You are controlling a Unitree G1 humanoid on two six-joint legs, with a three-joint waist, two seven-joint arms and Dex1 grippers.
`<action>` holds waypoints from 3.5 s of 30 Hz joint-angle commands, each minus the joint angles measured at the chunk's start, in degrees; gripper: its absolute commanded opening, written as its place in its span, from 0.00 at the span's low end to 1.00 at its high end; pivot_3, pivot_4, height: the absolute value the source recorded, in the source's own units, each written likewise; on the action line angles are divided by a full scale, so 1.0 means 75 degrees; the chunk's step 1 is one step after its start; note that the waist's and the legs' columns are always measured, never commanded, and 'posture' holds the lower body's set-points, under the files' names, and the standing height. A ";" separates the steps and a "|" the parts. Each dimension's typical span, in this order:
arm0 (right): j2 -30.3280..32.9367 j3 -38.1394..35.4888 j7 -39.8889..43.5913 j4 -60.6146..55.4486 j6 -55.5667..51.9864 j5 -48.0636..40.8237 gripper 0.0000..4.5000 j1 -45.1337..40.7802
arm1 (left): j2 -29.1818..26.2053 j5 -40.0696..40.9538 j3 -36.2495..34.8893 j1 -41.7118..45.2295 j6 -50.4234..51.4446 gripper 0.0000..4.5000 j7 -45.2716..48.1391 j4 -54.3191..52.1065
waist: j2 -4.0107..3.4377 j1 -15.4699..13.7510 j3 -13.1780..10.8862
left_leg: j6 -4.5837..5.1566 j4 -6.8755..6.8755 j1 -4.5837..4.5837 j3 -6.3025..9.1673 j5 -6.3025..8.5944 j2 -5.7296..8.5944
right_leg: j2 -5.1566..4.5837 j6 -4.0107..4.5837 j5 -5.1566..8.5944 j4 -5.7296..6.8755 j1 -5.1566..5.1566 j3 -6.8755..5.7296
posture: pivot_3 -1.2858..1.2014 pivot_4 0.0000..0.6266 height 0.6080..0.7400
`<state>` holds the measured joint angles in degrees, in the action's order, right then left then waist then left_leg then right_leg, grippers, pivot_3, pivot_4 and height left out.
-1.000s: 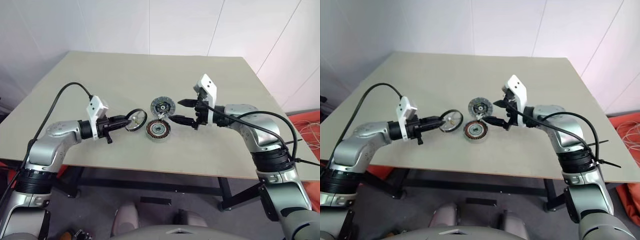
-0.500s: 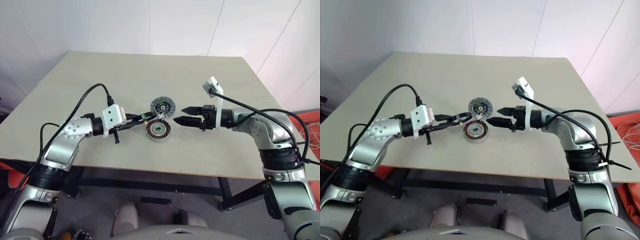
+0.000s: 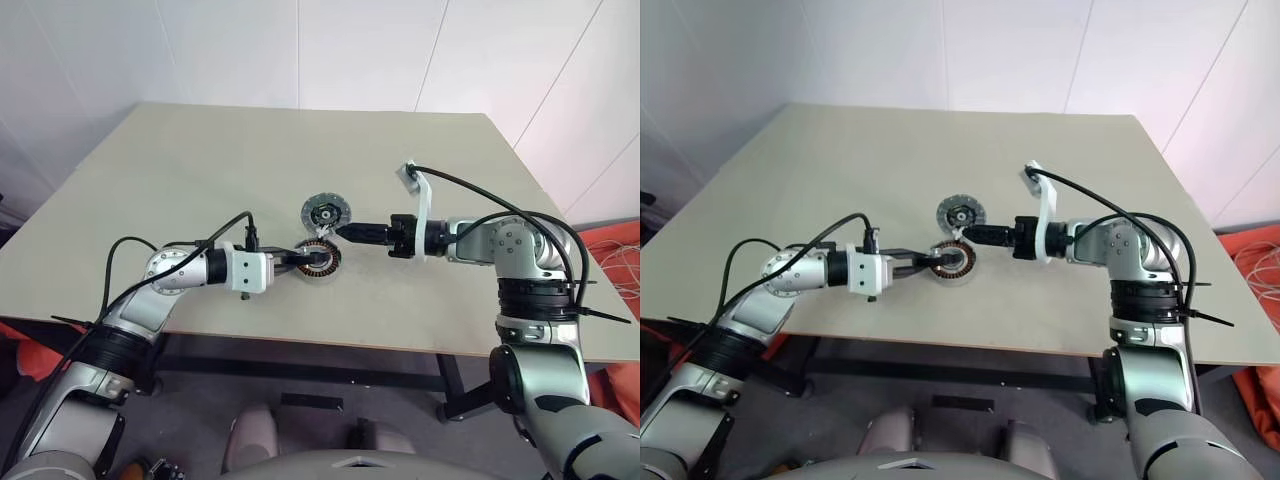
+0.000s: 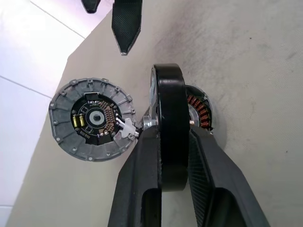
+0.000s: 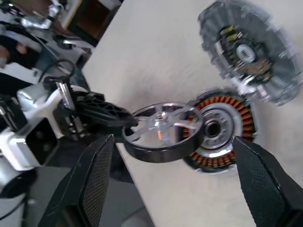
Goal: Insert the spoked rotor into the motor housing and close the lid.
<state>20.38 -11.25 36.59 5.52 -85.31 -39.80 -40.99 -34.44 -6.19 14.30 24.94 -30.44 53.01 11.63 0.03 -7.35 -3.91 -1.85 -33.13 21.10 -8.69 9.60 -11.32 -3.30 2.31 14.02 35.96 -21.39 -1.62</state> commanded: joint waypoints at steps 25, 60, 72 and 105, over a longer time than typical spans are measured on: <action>-0.1251 -0.1830 -0.1657 0.0510 -0.0959 -0.0347 0.26 -0.0570 | 0.0185 -0.0211 0.0024 0.0533 -0.0837 0.09 -0.0681 -0.0047 | -0.0002 -0.0043 0.0001 | -0.0084 0.0003 0.0015 -0.0006 -0.0050 -0.0006 | -0.0001 0.0030 0.0020 0.0119 -0.0091 0.0006 | 0.52 0.00 1.00; 0.2000 0.3144 0.1341 -0.0848 0.8980 0.4347 1.00 0.1010 | 0.0040 0.0184 -0.0254 0.0861 -0.0916 0.09 -0.0804 0.0363 | -0.0003 -0.0047 0.0000 | -0.0080 -0.0007 0.0032 -0.0004 -0.0048 -0.0006 | -0.0001 0.0029 0.0019 0.0116 -0.0097 0.0005 | 0.52 0.00 1.00; 0.1484 0.3438 0.1288 -0.1371 1.1184 0.5259 1.00 0.1214 | 0.0181 0.0584 -0.0361 0.0883 -0.0622 0.09 -0.0748 0.0466 | -0.0003 0.0020 0.0000 | -0.0064 -0.0012 0.0036 -0.0003 -0.0040 -0.0006 | 0.0001 0.0030 0.0019 0.0116 -0.0098 0.0006 | 0.52 0.00 1.00; 0.1116 0.3539 0.0788 -0.0567 1.2632 0.6420 0.08 0.1052 | 0.0278 0.0917 -0.0344 0.0581 -0.0267 0.09 -0.0515 0.0329 | -0.0003 0.0031 0.0000 | -0.0059 -0.0016 0.0035 -0.0002 -0.0038 -0.0006 | 0.0002 0.0030 0.0018 0.0117 -0.0094 0.0006 | 0.52 0.00 1.00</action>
<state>29.01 18.00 43.47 1.96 8.41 9.82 -31.13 -32.06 1.29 12.86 29.19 -31.34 49.77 15.75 0.01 -7.12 -3.91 -2.29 -33.25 21.36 -8.71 9.31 -11.36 -3.28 2.54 14.16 36.84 -22.10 -1.57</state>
